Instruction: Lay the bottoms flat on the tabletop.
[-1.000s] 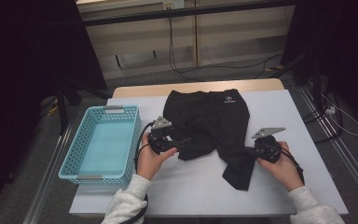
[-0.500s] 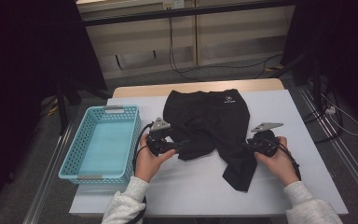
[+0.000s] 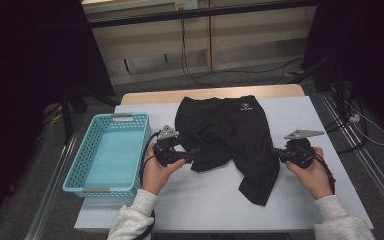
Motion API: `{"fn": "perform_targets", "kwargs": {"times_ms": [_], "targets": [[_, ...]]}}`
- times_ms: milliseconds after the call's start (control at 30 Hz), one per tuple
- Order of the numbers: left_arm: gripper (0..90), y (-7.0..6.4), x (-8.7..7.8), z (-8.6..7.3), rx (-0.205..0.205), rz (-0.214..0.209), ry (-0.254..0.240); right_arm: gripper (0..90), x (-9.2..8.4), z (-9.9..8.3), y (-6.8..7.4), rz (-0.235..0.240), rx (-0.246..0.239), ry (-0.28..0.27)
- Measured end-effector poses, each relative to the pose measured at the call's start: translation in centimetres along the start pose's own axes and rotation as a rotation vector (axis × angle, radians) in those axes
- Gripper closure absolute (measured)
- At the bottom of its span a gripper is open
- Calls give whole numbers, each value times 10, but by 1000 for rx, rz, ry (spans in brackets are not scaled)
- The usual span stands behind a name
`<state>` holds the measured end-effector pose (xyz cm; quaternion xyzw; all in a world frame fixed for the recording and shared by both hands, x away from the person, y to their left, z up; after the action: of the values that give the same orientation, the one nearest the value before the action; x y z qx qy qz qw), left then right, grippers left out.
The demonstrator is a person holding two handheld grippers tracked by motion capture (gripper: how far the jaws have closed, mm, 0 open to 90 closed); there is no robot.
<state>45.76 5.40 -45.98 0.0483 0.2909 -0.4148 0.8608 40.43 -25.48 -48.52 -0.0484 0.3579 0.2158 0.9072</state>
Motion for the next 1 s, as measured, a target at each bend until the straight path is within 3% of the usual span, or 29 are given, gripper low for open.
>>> {"fn": "perform_targets", "kwargs": {"times_ms": [67, 200, 333, 433, 500, 567, 667, 867, 1000], "targets": [[190, -2, 1, 0, 11, 0, 4, 895, -6, -1, -7, -13, 15, -16], [190, -5, 3, 1, 15, -13, 9, 896, -4, -10, -14, -31, 34, 22], [190, -4, 3, 0, 13, -10, 11, 895, -1, -12, -13, -46, 6, 42], [190, -4, 4, 0, 8, -12, 7, 896, -3, -9, -20, -67, 7, 23], [190, -4, 4, 0, 12, -12, 10, 897, -4, -7, -31, -103, 18, 4], [191, -5, 5, -1, 14, -12, 12, 896, -3, -9, -39, -111, 34, 1], [191, -7, 6, -1, 18, -18, 19, 895, 2, -13, -42, -124, 11, 16], [191, -8, 7, -2, 20, -17, 22, 897, 3, -10, -48, -200, -34, 16], [191, -7, 7, -2, 17, -17, 24, 872, 4, -10, -47, -182, -14, 3]]}}
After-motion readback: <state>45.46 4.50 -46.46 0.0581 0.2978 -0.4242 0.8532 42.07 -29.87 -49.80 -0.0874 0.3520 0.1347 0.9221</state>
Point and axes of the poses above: each handheld gripper's, and its own axes: x roughly forward along the jaws, z roughly out of its top, y roughly to its left, the point moved 8 cm from there along x, roughly forward along the jaws, and after that the axes turned 1 degree about -x, right-handed, at the moved point
